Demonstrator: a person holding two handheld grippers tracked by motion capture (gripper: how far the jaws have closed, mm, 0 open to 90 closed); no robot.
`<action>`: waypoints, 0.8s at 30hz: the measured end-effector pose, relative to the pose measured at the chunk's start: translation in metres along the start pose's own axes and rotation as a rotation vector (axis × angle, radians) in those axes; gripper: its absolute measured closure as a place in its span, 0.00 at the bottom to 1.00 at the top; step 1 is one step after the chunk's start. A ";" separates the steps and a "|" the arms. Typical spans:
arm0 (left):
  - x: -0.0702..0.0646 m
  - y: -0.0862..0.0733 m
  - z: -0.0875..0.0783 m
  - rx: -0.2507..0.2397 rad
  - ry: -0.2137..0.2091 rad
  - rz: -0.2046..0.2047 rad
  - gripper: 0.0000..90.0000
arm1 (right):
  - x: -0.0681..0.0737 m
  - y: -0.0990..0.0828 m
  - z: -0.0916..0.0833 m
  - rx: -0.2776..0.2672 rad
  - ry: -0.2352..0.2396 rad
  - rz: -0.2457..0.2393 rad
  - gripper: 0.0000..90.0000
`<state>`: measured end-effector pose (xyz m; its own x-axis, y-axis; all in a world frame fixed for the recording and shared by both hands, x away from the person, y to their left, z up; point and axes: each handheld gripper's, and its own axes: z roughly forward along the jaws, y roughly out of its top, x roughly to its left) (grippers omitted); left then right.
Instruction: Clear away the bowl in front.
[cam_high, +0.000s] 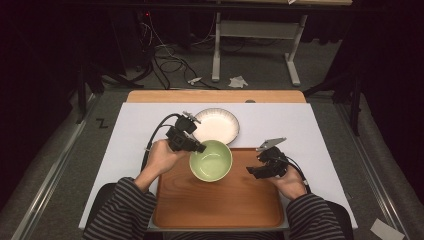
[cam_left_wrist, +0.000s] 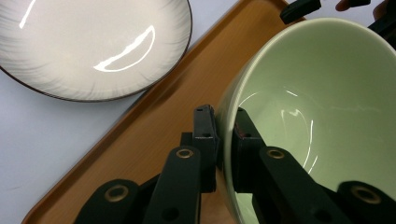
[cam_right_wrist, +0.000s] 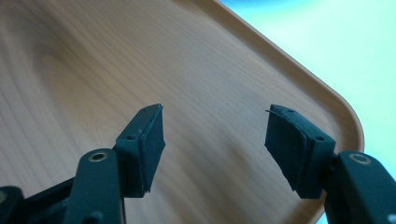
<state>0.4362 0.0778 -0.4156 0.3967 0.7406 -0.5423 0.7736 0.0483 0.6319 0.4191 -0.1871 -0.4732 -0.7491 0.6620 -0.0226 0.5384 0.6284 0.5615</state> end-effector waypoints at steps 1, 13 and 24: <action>0.000 0.000 0.001 0.001 0.000 -0.001 0.93 | 0.000 0.000 0.000 -0.004 0.003 0.000 0.43; 0.004 -0.007 0.009 0.035 0.013 0.003 0.93 | 0.001 0.000 0.000 0.001 0.003 -0.004 0.43; 0.007 -0.013 0.021 0.059 0.032 -0.005 0.93 | 0.001 0.000 0.000 0.003 0.000 -0.014 0.43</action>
<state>0.4392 0.0683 -0.4387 0.3775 0.7618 -0.5265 0.8034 0.0133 0.5954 0.4184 -0.1864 -0.4730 -0.7567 0.6531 -0.0303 0.5288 0.6386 0.5591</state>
